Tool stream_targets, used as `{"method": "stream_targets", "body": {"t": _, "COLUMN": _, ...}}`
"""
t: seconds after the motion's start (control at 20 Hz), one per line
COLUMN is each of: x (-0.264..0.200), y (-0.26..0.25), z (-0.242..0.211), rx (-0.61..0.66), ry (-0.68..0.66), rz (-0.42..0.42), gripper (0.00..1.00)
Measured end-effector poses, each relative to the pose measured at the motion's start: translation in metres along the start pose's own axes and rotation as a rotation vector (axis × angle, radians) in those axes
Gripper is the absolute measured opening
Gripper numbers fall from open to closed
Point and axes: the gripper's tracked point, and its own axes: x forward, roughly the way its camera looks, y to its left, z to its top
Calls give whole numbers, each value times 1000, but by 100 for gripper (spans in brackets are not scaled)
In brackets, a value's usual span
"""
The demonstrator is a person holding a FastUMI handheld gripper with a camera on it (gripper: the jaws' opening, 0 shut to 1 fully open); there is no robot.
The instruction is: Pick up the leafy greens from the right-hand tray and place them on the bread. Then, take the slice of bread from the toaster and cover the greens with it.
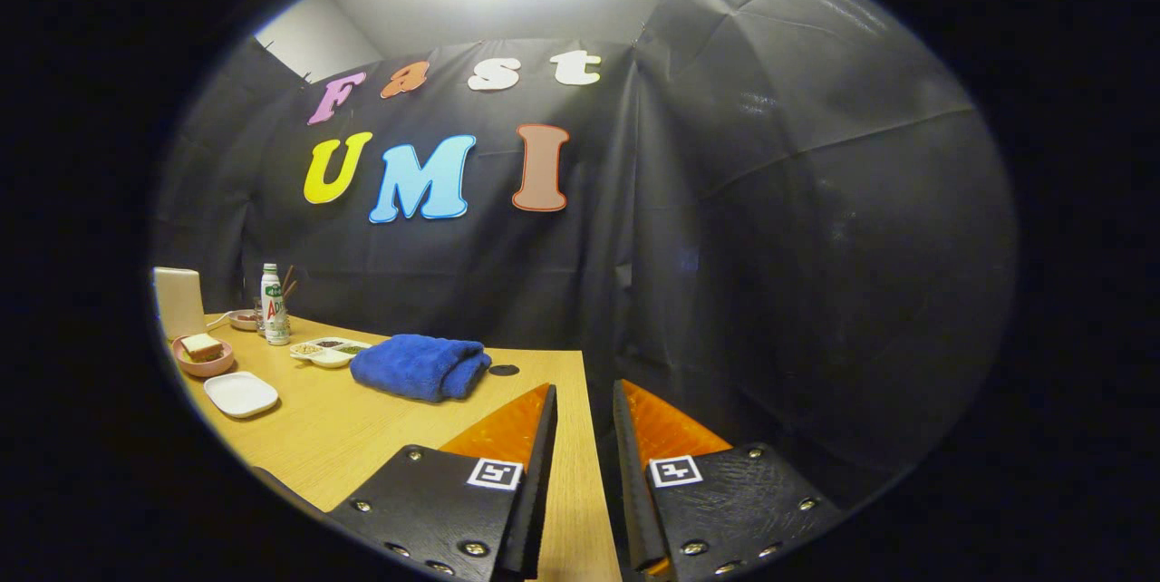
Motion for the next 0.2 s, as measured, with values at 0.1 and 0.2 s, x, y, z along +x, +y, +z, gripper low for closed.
{"method": "stream_targets", "body": {"t": 0.1, "x": -6, "y": 2, "z": 0, "rx": 1, "ry": 0, "rz": 5, "gripper": 37}}
{"method": "stream_targets", "body": {"t": 0.2, "x": -12, "y": 5, "z": -2, "rx": -1, "ry": 5, "rz": 19, "gripper": 37}}
